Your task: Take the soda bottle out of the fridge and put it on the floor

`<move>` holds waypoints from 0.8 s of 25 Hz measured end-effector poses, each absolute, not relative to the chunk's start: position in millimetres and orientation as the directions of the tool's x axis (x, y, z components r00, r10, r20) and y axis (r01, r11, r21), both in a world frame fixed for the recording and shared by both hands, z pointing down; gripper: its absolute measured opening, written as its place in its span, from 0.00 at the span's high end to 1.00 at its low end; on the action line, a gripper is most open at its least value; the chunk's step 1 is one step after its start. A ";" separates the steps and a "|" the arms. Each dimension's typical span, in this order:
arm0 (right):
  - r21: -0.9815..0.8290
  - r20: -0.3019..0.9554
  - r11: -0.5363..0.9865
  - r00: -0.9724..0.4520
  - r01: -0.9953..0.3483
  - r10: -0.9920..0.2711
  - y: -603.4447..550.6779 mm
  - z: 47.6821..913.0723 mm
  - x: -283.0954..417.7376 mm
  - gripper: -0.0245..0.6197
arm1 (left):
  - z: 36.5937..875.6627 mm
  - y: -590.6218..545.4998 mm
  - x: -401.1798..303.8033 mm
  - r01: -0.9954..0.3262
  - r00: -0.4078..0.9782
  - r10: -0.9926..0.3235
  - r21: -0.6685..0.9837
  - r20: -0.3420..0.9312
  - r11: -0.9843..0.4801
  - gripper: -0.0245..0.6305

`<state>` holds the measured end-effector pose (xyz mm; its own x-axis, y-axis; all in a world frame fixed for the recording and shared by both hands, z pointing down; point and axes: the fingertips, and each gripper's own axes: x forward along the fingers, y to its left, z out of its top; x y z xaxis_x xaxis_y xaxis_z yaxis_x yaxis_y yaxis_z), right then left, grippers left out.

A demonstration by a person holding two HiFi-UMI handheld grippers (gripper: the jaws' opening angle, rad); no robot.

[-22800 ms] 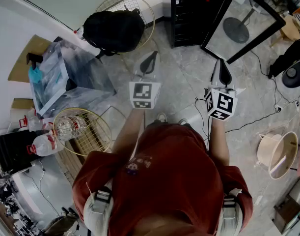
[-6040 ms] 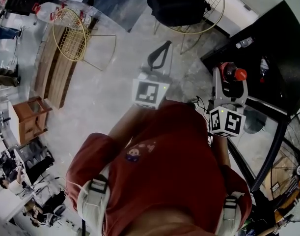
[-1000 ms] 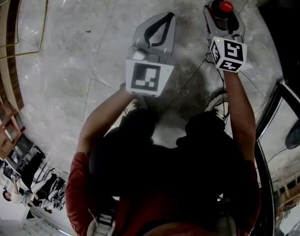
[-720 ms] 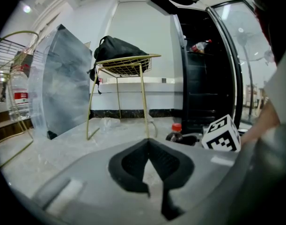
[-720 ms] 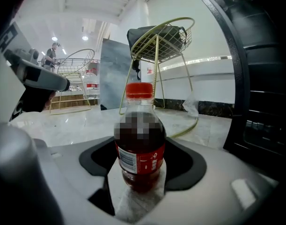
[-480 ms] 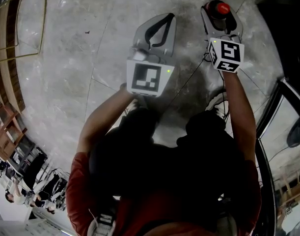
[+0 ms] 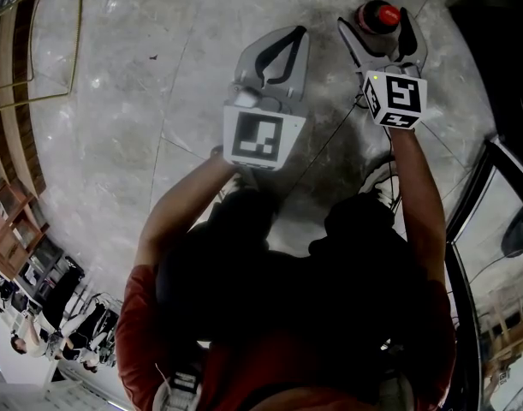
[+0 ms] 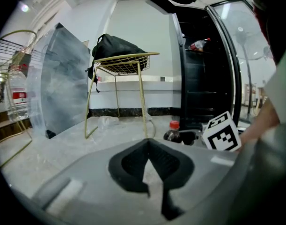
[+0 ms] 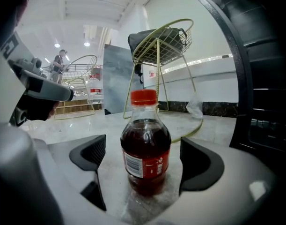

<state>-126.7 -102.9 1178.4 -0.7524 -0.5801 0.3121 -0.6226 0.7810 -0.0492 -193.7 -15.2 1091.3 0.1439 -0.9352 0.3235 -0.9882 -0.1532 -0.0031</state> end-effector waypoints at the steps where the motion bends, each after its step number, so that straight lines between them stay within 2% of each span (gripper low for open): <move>1: -0.043 0.307 0.776 -0.748 -0.629 -0.589 -103.4 1177.2 -125.3 0.21 | 1091.3 -15.2 -193.6 -0.988 0.143 -0.936 -0.002 0.322 -0.152 0.96; 13: -0.038 0.307 0.767 -0.738 -0.641 -0.601 -96.4 1152.0 -115.5 0.22 | 1089.7 -17.1 -193.6 -0.991 0.124 -0.936 0.001 0.330 -0.131 0.96; 20: -0.116 0.379 0.734 -0.713 -0.669 -0.590 -80.7 1106.8 -95.7 0.22 | 1047.8 -17.5 -189.1 -0.985 0.152 -0.922 -0.020 0.357 -0.170 0.96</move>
<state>-95.7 -80.7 1106.8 -0.7130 -0.5902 0.3785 -0.6692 0.7339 -0.1164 -189.1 -17.5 1047.8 0.1521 -0.9217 0.3569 -0.9852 -0.1704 -0.0204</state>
